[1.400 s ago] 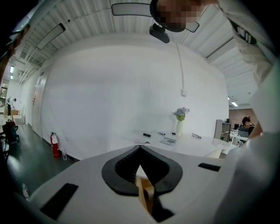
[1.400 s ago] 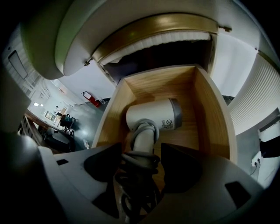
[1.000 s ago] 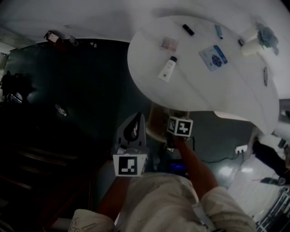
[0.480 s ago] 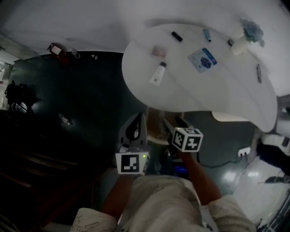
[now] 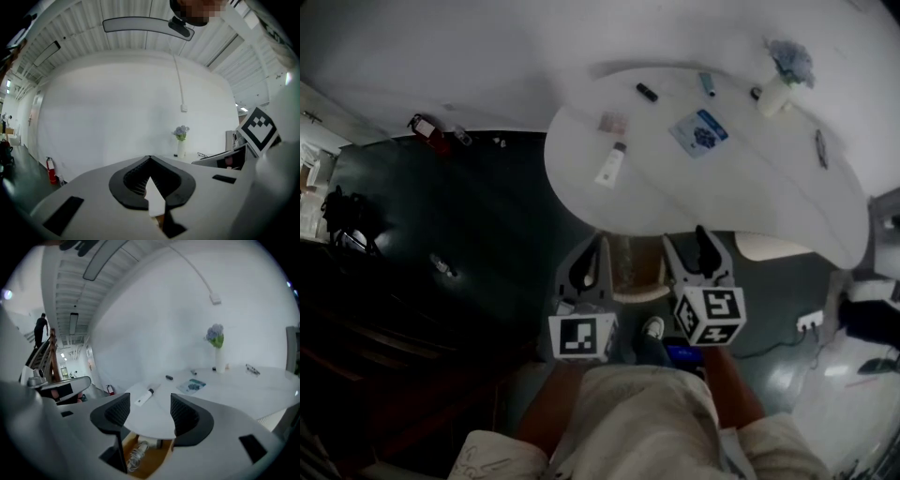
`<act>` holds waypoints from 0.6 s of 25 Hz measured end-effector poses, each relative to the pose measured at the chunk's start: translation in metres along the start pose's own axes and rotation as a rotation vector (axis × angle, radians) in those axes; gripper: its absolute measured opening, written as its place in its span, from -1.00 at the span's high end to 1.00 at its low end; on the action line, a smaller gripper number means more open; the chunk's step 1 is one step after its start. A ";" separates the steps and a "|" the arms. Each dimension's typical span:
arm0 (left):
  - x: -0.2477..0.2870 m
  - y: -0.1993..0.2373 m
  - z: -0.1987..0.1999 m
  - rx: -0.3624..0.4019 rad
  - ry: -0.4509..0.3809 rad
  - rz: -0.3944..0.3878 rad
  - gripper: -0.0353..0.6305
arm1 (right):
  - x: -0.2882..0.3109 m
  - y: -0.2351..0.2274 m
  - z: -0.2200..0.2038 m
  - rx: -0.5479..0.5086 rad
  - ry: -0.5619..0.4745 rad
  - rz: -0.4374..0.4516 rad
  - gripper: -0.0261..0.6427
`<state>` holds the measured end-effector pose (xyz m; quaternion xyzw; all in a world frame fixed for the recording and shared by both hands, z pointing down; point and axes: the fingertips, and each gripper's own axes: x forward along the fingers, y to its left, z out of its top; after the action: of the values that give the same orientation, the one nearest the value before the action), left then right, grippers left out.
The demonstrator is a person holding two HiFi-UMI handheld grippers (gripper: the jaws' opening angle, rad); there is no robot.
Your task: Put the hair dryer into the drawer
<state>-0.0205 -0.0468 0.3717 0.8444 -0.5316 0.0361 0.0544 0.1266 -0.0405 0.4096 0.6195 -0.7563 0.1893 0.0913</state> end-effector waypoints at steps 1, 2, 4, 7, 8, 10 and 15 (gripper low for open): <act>-0.001 -0.006 0.002 0.010 -0.007 -0.007 0.89 | -0.007 -0.005 0.010 -0.047 -0.039 -0.023 0.11; -0.001 -0.012 0.005 0.018 -0.015 -0.015 0.89 | -0.014 -0.009 0.018 -0.090 -0.074 -0.042 0.11; -0.002 -0.024 0.010 0.023 -0.032 -0.028 0.89 | -0.027 -0.014 0.032 -0.148 -0.125 -0.063 0.11; -0.005 -0.039 0.019 0.019 -0.049 -0.039 0.89 | -0.046 -0.020 0.048 -0.146 -0.178 -0.067 0.11; -0.006 -0.044 0.023 0.021 -0.054 -0.044 0.89 | -0.052 -0.023 0.053 -0.144 -0.199 -0.072 0.11; -0.007 -0.053 0.029 0.029 -0.065 -0.055 0.89 | -0.064 -0.030 0.061 -0.156 -0.236 -0.082 0.11; -0.010 -0.069 0.036 0.052 -0.077 -0.075 0.89 | -0.087 -0.039 0.074 -0.189 -0.304 -0.094 0.12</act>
<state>0.0374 -0.0129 0.3308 0.8656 -0.5004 0.0153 0.0131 0.1905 0.0020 0.3164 0.6643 -0.7460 0.0173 0.0426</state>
